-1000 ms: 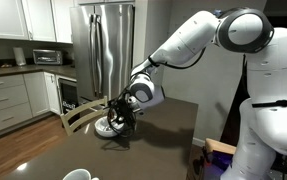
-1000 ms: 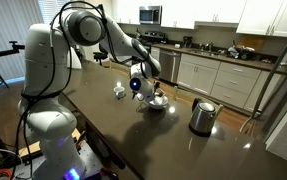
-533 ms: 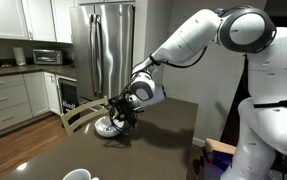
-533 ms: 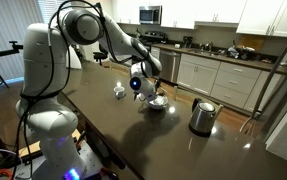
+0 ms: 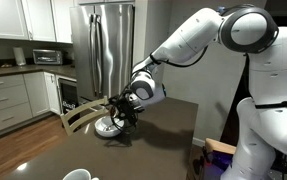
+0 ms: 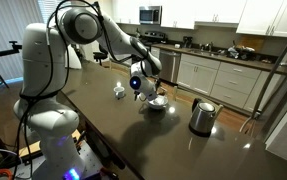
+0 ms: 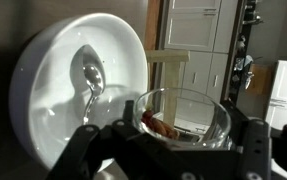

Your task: Pour the contents of the glass cup into the bowl

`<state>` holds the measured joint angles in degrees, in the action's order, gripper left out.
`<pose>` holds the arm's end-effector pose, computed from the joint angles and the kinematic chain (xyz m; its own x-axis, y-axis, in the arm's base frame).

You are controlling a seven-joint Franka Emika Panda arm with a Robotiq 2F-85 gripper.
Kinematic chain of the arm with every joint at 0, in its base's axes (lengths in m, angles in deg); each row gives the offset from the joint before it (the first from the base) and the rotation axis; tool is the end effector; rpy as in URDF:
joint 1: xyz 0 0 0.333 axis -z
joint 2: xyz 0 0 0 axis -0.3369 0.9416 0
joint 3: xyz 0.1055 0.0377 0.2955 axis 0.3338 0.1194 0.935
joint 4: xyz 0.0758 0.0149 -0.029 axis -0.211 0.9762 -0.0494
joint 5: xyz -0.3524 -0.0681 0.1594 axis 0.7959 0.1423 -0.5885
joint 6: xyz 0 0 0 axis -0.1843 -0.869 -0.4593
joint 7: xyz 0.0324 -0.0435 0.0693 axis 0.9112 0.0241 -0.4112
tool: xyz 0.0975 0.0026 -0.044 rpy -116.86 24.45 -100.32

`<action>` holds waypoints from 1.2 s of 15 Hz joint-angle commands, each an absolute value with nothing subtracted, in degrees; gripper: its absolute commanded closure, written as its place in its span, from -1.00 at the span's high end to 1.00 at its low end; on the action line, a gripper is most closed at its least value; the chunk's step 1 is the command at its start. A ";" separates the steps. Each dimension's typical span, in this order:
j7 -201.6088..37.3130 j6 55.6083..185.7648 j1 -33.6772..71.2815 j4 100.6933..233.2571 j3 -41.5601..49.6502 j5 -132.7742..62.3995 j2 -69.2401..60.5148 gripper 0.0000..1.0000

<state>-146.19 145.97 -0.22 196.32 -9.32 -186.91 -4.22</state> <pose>0.5449 0.0013 0.2654 0.2017 -0.9793 -0.0199 -0.5027 -0.0861 -0.8602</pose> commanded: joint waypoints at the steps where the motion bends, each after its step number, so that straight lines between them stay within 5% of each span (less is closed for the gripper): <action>1: -146.09 145.97 -0.26 196.36 -9.10 -186.91 -4.22 0.68; 2: -146.07 145.97 -0.34 196.38 -8.99 -186.91 -4.22 0.68; 3: -146.07 145.97 -0.37 196.39 -8.98 -186.91 -4.22 0.18; 18: -157.44 148.98 -14.63 192.87 -24.80 -187.35 -1.13 0.18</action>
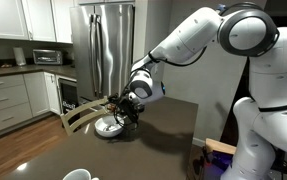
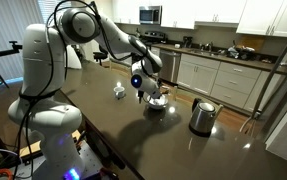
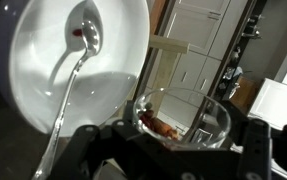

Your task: Pour the contents of the glass cup into the bowl

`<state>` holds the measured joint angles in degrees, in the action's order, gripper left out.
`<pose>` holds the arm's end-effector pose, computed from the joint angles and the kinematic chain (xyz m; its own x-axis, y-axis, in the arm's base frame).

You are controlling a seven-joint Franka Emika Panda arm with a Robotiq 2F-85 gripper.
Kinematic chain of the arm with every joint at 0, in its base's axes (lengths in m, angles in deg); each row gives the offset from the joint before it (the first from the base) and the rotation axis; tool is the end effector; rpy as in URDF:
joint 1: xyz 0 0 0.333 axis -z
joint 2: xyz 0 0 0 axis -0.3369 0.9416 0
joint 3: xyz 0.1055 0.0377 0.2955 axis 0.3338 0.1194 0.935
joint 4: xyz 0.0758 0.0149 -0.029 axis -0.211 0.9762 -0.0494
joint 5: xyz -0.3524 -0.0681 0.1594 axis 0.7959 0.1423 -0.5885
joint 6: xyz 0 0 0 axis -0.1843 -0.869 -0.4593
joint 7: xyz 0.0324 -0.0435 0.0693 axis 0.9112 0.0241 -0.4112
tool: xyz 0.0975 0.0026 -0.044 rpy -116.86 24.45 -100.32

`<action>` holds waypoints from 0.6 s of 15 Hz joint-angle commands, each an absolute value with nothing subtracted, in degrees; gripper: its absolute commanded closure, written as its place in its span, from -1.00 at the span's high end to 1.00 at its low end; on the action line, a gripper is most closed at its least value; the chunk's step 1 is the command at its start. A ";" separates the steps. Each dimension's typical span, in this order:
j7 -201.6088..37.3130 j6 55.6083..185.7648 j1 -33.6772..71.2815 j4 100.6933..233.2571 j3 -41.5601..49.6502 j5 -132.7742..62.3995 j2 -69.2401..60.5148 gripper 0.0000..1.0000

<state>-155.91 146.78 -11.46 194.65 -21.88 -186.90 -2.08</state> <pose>0.5531 -0.0098 0.2735 0.2667 -0.9417 0.2052 -0.4550 -0.3108 -0.8345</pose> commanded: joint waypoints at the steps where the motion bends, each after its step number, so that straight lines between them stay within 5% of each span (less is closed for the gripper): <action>1: -157.54 149.01 -15.65 192.84 -25.83 -187.35 -0.93 0.18; 8: -155.87 148.33 -22.25 193.68 -31.92 -187.34 1.10 0.18; 9: -155.97 146.86 -20.51 194.37 -30.61 -186.90 0.40 0.68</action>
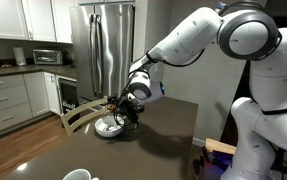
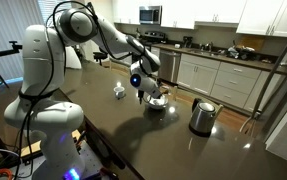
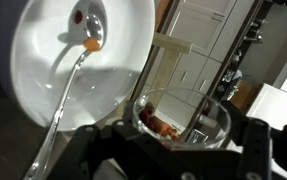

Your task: Pour the contents of the glass cup into the bowl

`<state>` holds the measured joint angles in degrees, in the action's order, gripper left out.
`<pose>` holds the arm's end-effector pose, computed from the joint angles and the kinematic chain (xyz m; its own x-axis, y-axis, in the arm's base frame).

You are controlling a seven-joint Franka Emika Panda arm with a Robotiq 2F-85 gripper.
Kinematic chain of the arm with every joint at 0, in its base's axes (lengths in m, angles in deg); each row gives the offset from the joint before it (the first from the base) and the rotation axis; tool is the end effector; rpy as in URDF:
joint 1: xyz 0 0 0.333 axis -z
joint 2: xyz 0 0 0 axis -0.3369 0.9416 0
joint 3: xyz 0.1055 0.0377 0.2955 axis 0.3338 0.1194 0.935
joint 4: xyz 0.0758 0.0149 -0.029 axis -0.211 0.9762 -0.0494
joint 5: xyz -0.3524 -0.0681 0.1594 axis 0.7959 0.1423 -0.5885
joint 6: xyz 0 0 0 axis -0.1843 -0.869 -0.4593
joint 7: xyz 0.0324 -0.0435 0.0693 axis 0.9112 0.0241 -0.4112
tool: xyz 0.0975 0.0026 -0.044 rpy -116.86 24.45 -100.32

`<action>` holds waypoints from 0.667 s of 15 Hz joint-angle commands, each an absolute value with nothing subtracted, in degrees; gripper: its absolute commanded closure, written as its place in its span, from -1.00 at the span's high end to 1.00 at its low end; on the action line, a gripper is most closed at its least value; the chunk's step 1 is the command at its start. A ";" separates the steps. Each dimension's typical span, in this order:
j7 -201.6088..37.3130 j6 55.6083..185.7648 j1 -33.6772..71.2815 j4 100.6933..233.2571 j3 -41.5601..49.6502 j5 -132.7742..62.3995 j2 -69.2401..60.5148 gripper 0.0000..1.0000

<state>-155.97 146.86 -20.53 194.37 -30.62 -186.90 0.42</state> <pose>0.5544 -0.0053 0.2730 0.2815 -0.9211 0.2690 -0.4506 -0.3744 -0.8104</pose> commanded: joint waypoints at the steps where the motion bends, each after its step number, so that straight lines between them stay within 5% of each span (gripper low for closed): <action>1: -155.96 146.86 -20.88 194.37 -30.76 -186.90 0.69 0.68; 4: -155.96 146.86 -21.19 194.37 -30.82 -186.90 1.17 0.68; 5: -156.60 147.17 -21.57 194.07 -31.24 -187.33 1.60 0.18; 10: -157.22 147.56 -22.52 193.29 -32.41 -187.34 2.87 0.18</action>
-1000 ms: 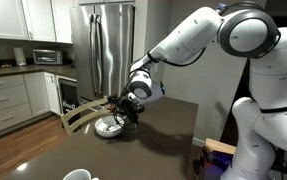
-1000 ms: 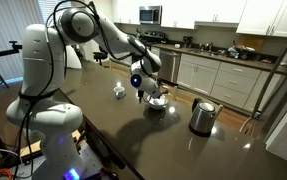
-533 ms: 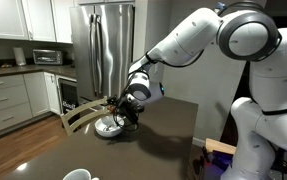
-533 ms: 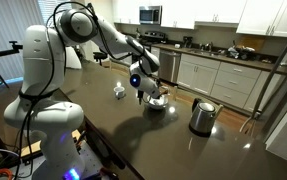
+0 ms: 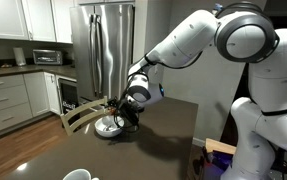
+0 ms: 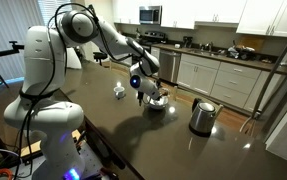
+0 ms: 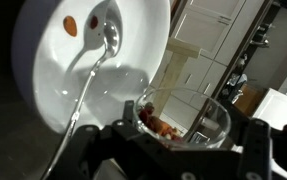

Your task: Pour the contents of the glass cup into the bowl

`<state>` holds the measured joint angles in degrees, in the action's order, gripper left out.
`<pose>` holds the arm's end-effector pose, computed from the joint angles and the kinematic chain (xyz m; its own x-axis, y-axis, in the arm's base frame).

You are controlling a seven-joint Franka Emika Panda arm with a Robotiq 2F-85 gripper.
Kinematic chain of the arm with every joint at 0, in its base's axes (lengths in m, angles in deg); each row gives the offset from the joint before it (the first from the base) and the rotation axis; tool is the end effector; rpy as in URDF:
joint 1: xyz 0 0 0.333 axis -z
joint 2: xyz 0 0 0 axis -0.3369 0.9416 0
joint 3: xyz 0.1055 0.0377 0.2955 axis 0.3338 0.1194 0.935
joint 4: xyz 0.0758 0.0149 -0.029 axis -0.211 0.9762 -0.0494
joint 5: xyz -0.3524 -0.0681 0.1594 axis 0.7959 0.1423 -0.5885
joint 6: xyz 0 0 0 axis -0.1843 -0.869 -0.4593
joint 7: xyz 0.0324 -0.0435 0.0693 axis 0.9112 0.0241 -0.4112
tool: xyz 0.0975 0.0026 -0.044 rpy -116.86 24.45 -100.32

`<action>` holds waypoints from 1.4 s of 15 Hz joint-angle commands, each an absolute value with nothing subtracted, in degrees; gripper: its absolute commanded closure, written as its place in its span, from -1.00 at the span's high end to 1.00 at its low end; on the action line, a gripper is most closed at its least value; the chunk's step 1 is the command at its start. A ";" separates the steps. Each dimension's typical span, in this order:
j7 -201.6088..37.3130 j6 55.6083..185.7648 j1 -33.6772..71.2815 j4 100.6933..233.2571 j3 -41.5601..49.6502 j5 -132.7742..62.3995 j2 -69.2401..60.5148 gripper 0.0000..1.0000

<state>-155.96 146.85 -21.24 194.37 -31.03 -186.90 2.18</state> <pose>0.5530 -0.0035 0.2612 0.2927 -0.9134 0.2829 -0.4656 -0.3946 -0.7922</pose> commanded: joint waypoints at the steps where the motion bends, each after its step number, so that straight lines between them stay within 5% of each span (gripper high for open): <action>1: -157.26 147.61 -22.59 193.16 -32.51 -187.34 3.01 0.18; 21: -158.08 148.41 -33.35 193.04 -43.29 -187.34 4.02 0.18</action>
